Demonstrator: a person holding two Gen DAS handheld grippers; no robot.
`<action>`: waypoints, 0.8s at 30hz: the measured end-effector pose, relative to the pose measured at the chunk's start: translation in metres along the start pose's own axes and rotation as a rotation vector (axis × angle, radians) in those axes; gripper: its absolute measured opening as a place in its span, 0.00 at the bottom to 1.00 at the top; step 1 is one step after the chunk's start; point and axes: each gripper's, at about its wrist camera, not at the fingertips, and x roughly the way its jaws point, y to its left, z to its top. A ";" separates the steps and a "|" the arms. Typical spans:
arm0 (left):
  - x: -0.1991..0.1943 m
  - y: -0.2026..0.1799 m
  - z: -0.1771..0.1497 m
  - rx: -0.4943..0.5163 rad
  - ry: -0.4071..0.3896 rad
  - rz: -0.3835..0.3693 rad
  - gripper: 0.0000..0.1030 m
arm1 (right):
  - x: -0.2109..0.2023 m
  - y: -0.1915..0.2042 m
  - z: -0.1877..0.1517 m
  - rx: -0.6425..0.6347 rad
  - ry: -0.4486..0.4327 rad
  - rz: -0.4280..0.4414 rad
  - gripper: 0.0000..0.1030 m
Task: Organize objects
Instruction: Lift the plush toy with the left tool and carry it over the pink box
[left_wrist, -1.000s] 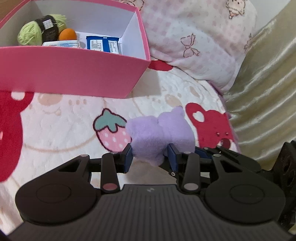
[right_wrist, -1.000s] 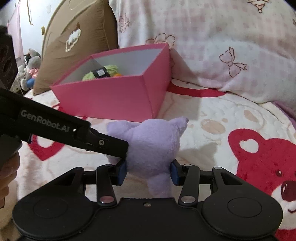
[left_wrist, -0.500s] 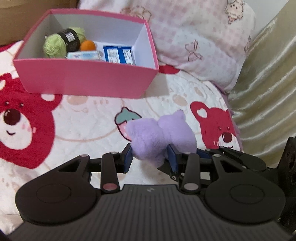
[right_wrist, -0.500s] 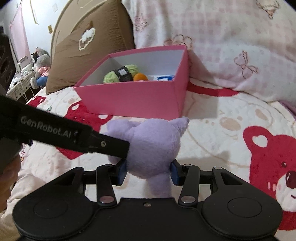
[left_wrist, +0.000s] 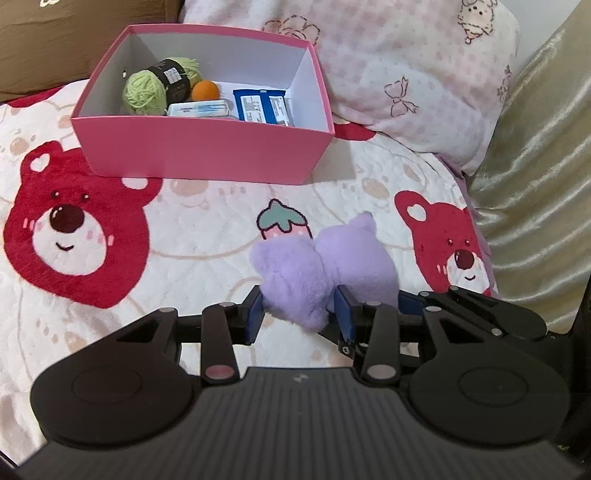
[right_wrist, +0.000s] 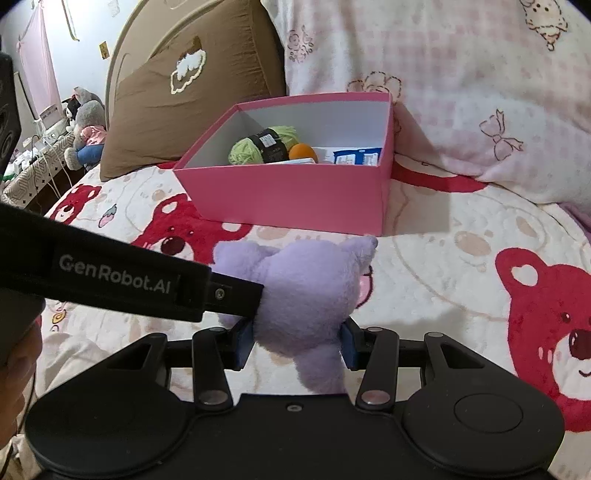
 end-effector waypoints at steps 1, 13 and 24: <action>-0.004 0.001 0.001 -0.001 0.001 -0.001 0.37 | -0.002 0.004 0.001 -0.009 -0.002 -0.001 0.50; -0.057 0.028 0.022 -0.058 -0.042 -0.038 0.37 | -0.027 0.036 0.028 -0.063 -0.055 0.050 0.50; -0.077 0.033 0.039 -0.022 -0.055 -0.021 0.37 | -0.036 0.063 0.049 -0.120 -0.085 0.029 0.51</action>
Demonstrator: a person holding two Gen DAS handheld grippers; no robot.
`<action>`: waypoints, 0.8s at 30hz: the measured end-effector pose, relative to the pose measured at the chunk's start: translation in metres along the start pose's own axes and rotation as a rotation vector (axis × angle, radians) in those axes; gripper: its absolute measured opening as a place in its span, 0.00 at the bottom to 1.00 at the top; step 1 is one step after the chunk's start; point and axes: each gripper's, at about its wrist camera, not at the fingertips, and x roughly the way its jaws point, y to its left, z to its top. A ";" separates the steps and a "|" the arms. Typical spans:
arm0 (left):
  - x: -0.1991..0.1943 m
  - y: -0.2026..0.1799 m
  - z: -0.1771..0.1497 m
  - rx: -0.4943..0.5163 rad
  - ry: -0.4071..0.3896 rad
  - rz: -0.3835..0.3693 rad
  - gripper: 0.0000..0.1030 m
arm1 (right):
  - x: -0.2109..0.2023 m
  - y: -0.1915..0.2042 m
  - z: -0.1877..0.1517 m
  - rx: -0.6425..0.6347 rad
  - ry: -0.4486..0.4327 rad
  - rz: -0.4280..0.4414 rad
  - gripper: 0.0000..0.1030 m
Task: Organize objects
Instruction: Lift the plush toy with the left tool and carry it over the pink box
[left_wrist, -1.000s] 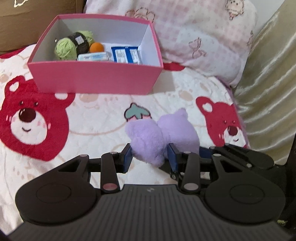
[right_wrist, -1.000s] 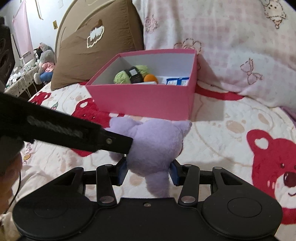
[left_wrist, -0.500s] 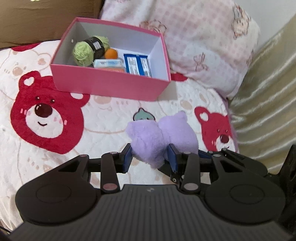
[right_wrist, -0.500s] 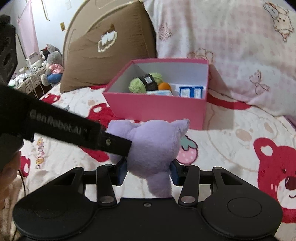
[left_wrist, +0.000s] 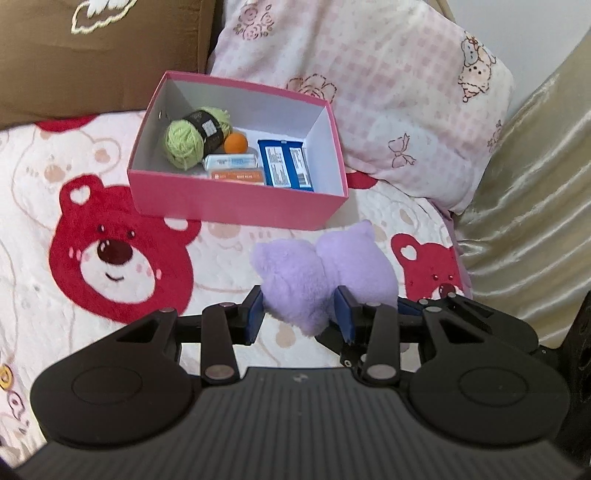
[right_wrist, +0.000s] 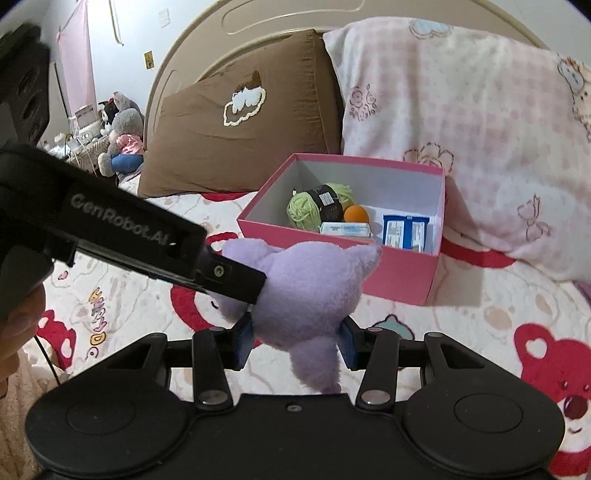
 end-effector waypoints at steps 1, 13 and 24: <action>0.000 -0.002 0.002 0.009 -0.001 0.007 0.37 | 0.001 0.001 0.001 -0.011 -0.004 -0.012 0.52; -0.007 -0.007 0.036 0.065 -0.025 -0.025 0.37 | -0.004 0.009 0.029 -0.066 -0.039 -0.116 0.52; -0.009 0.009 0.085 0.073 -0.039 -0.068 0.37 | 0.002 0.000 0.072 -0.091 -0.071 -0.116 0.50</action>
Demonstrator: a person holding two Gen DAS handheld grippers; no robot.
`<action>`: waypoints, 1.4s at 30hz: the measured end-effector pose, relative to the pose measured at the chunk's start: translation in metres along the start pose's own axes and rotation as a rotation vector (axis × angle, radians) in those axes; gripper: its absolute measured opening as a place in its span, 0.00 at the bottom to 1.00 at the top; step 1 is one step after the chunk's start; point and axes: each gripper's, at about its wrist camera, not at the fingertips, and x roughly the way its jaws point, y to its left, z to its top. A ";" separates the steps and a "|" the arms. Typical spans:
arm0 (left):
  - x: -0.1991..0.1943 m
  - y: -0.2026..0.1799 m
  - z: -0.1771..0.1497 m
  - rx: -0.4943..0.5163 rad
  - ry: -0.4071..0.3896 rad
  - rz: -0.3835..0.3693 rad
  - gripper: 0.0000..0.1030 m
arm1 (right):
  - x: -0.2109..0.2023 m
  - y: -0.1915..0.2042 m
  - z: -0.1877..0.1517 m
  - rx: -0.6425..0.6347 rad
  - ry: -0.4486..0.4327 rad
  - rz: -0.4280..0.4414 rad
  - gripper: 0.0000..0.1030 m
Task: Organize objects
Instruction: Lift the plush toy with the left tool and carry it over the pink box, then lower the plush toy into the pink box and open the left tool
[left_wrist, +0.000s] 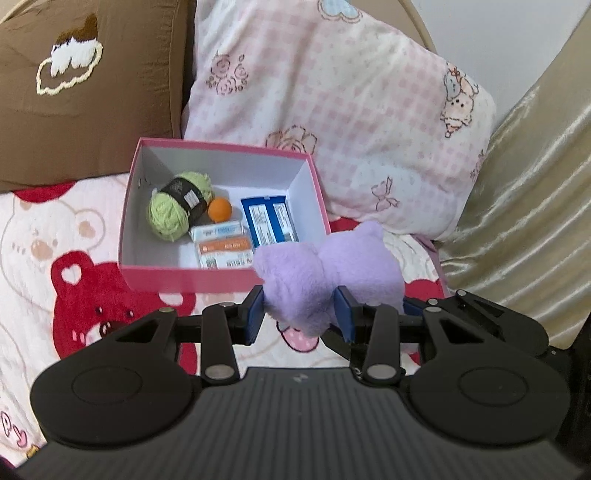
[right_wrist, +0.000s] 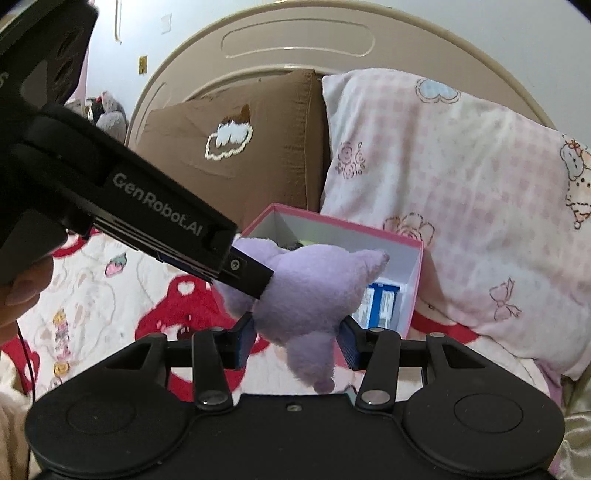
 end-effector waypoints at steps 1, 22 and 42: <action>0.000 0.001 0.003 0.004 -0.005 0.000 0.37 | 0.002 -0.003 0.004 0.019 -0.002 0.006 0.50; 0.066 0.043 0.058 0.037 -0.074 -0.021 0.38 | 0.082 -0.045 0.049 0.099 -0.008 0.034 0.48; 0.173 0.081 0.062 -0.075 -0.076 -0.071 0.38 | 0.173 -0.079 0.027 0.117 0.040 -0.048 0.47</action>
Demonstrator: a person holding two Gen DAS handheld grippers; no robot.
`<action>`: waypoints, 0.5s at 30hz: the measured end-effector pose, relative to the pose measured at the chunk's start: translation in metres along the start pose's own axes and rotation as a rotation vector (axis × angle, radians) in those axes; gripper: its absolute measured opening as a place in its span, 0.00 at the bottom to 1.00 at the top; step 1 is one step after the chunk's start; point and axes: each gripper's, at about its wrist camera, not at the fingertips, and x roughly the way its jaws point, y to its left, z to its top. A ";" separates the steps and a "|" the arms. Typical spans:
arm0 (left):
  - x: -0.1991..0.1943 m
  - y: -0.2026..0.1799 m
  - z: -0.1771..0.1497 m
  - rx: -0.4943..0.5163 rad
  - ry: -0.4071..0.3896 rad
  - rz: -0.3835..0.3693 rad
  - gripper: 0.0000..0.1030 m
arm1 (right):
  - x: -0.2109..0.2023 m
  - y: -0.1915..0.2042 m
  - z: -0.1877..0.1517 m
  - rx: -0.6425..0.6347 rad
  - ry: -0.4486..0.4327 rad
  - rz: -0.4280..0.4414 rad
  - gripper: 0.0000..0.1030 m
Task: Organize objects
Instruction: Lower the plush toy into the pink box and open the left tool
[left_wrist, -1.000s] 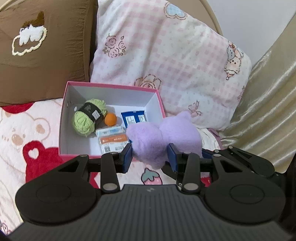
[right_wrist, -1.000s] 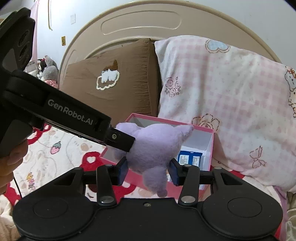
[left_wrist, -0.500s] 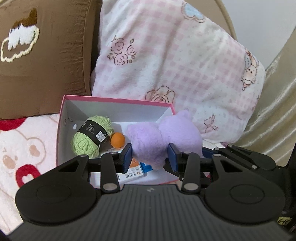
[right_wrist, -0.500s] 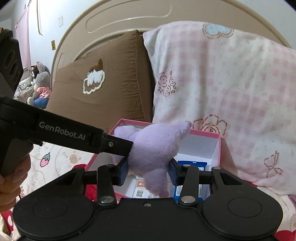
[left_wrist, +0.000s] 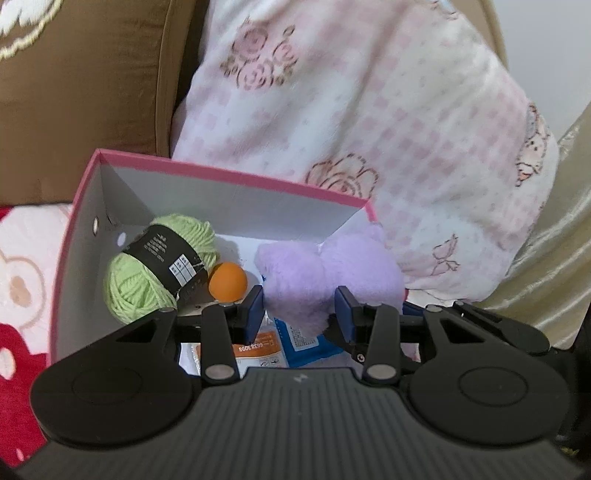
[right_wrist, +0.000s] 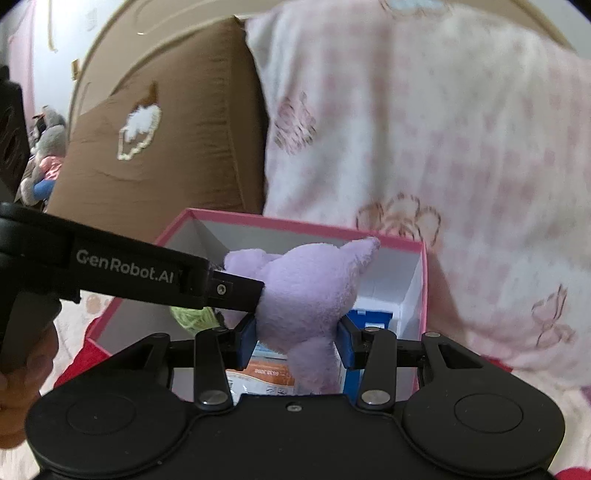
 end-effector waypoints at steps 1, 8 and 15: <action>0.006 0.002 0.000 -0.006 0.006 -0.002 0.38 | 0.005 -0.002 -0.002 0.008 0.005 -0.004 0.47; 0.040 0.018 0.004 -0.046 0.052 -0.012 0.38 | 0.037 -0.006 -0.004 -0.038 0.049 -0.044 0.47; 0.070 0.023 0.005 -0.081 0.097 -0.008 0.39 | 0.063 -0.016 -0.004 -0.046 0.115 -0.082 0.47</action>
